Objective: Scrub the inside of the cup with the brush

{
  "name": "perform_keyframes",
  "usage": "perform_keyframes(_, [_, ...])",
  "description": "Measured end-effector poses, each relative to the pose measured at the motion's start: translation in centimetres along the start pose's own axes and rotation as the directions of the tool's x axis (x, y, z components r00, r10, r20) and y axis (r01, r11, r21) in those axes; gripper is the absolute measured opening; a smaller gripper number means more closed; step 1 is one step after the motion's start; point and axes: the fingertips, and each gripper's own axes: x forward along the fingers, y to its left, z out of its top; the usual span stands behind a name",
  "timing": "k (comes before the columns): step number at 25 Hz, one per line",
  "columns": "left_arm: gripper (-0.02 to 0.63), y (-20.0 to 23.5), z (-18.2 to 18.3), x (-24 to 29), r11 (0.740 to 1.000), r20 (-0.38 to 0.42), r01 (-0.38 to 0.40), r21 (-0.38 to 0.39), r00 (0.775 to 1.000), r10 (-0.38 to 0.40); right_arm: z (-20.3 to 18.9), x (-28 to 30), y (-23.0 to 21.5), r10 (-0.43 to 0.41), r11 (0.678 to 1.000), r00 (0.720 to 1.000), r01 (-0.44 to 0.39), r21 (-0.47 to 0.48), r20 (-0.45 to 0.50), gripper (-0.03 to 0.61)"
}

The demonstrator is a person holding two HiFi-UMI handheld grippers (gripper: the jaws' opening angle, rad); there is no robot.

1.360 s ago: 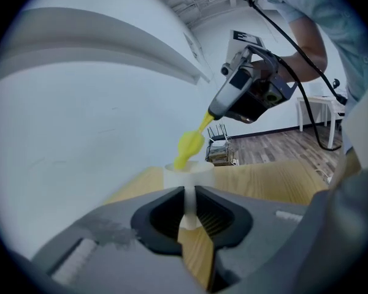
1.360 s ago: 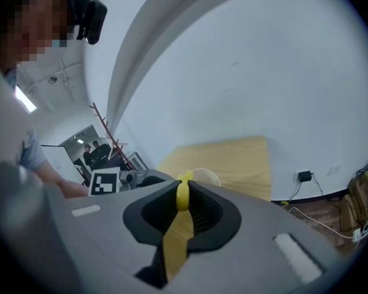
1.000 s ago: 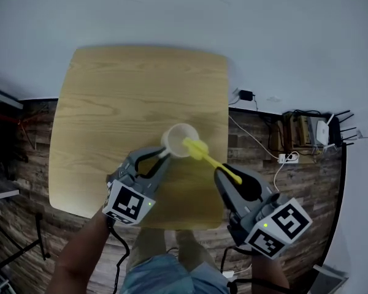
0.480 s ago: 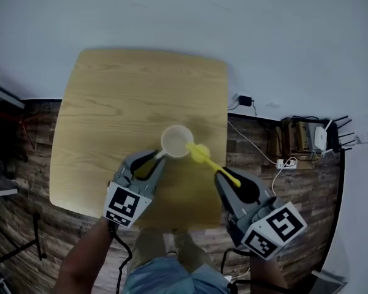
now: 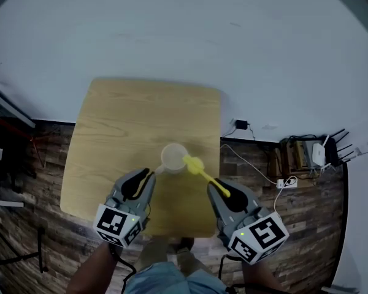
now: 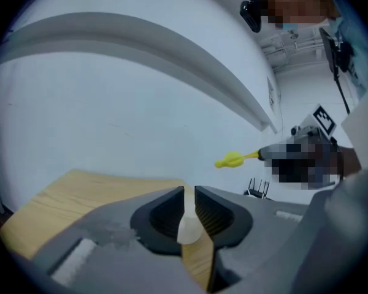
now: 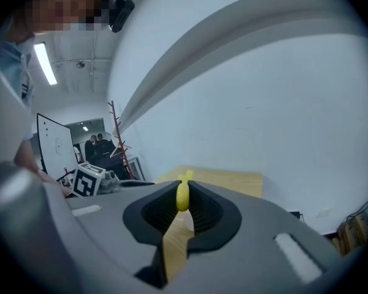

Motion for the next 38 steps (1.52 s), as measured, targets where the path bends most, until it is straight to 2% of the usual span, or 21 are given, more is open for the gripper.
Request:
perform_keyframes(4, [0.076,-2.0,4.8,-2.1,0.997,0.085,-0.073,0.022,0.994,0.071,1.5,-1.3,1.1,-0.015,0.997,0.998,0.019,-0.071,0.057,0.040])
perform_keyframes(6, [0.020,-2.7,7.0,-3.3,0.990,0.123,-0.127,0.063,0.985,0.118,2.2,-1.8,1.6,-0.022,0.995,0.996,0.030,-0.093,0.086,0.040])
perform_keyframes(7, [0.020,-3.2,7.8,-3.8,0.986,0.141,-0.143,0.079,0.981,0.131,2.5,-2.1,1.8,-0.024,0.994,0.995,0.034,-0.099,0.100,0.040])
perform_keyframes(14, [0.020,-4.9,11.1,-5.9,0.968,0.196,-0.232,0.098,0.958,0.210,4.1,-3.1,3.1,-0.025,0.989,0.986,0.049,-0.141,0.166,0.040])
perform_keyframes(23, [0.020,-6.6,12.6,-6.9,0.963,0.238,-0.245,0.115,0.948,0.213,5.5,-3.3,4.1,-0.018,0.983,0.981,0.052,-0.174,0.194,0.040])
perform_keyframes(38, [0.020,-6.8,12.3,-7.5,0.964,0.236,-0.242,0.109,0.949,0.211,5.1,-3.0,5.1,-0.024,0.982,0.982,0.058,-0.180,0.186,0.040])
